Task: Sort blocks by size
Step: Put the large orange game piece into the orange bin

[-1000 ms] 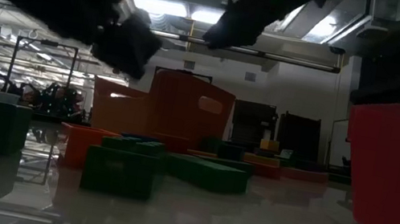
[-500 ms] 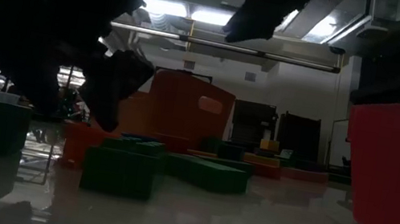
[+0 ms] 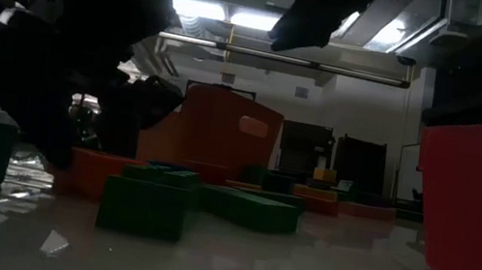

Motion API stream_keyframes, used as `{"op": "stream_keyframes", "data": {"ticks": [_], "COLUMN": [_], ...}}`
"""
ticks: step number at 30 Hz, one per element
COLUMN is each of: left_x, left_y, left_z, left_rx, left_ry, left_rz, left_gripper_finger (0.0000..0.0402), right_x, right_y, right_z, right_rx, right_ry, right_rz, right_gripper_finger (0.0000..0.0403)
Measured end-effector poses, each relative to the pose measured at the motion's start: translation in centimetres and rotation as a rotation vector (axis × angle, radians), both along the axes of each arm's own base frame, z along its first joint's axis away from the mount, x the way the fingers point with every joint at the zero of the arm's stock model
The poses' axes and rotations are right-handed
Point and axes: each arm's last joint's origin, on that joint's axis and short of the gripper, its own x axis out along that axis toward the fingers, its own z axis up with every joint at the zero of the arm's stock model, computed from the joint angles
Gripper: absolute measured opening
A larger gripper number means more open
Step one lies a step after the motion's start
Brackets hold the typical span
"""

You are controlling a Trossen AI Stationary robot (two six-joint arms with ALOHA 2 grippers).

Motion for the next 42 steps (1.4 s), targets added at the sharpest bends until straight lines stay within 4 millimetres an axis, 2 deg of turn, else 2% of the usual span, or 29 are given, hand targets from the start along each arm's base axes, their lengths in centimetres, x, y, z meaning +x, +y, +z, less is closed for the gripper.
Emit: {"op": "stream_keyframes", "data": {"ticks": [8,13,18,23,29,34,37,42], "left_x": [-0.1,0.1,0.5,0.1,-1.7,-3.0,-3.3,-3.2], "left_y": [0.4,0.4,0.3,0.9,3.9,7.3,9.5,12.9], "left_z": [-0.2,0.2,2.6,6.2,10.4,12.7,13.2,12.8], "left_rx": [0.006,-0.008,-0.052,-0.067,0.059,0.229,0.274,0.303], "left_ry": [0.026,0.023,-0.045,-0.138,-0.255,-0.34,-0.35,-0.316], "left_rz": [0.015,0.032,0.054,0.058,0.225,0.442,0.559,0.691], "left_gripper_finger": [0.0126,0.0121,0.0127,0.0125,0.0128,0.0132,0.0132,0.0141], "right_x": [0.0,0.0,0.0,0.0,0.0,-0.5,-0.9,-1.7], "right_y": [0.0,0.1,0.3,1.5,4.6,7.4,8.9,10.5], "right_z": [0.0,0.0,-0.1,-0.2,-0.5,-1.0,-1.4,-2.2], "right_rx": [0.0,0.014,0.069,0.107,0.114,0.091,0.065,0.086], "right_ry": [0.0,-0.002,-0.005,0.009,0.055,0.138,0.192,0.283], "right_rz": [0.0,0.018,0.089,0.162,0.249,0.297,0.276,0.089], "right_gripper_finger": [0.0248,0.0248,0.0248,0.0248,0.0248,0.0248,0.0248,0.0248]}}
